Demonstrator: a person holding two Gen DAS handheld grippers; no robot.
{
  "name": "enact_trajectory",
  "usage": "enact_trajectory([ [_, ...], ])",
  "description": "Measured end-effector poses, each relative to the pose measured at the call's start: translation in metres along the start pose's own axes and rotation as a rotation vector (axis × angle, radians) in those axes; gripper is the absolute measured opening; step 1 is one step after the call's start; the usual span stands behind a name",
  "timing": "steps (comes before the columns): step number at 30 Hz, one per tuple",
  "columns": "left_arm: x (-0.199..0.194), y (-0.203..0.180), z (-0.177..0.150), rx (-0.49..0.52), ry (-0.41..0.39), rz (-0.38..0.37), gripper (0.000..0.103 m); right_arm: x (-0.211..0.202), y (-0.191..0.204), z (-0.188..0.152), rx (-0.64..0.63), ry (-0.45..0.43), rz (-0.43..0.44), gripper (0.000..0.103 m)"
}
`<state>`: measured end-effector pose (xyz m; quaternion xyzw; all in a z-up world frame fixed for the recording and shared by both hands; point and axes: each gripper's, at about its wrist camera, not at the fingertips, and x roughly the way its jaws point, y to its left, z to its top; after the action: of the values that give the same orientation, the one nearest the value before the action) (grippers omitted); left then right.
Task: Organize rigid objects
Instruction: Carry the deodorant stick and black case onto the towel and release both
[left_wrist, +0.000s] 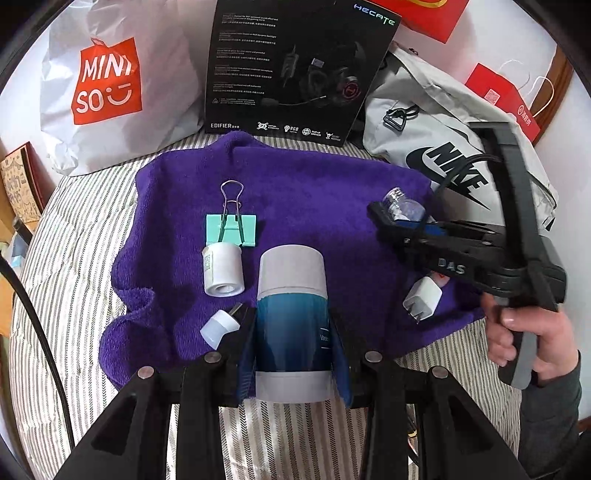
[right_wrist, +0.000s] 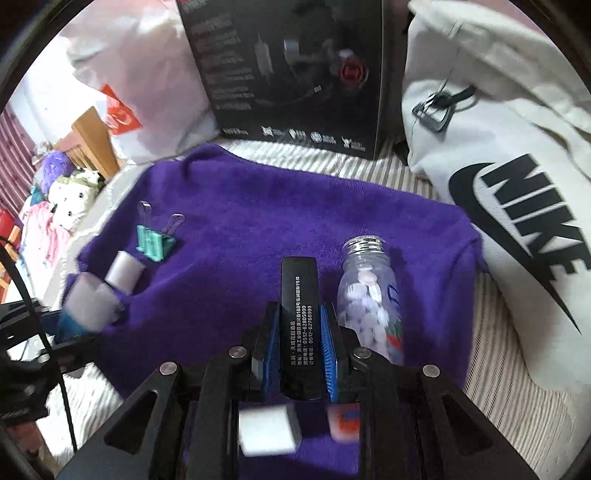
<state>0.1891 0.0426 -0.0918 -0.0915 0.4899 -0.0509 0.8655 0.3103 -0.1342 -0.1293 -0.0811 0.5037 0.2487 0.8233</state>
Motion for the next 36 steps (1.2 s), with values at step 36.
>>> enact_trajectory([
  [36, 0.028, -0.001, 0.014, -0.022, 0.024, 0.011, 0.034, -0.028, 0.006, -0.015, -0.059, -0.013, -0.024, 0.043],
])
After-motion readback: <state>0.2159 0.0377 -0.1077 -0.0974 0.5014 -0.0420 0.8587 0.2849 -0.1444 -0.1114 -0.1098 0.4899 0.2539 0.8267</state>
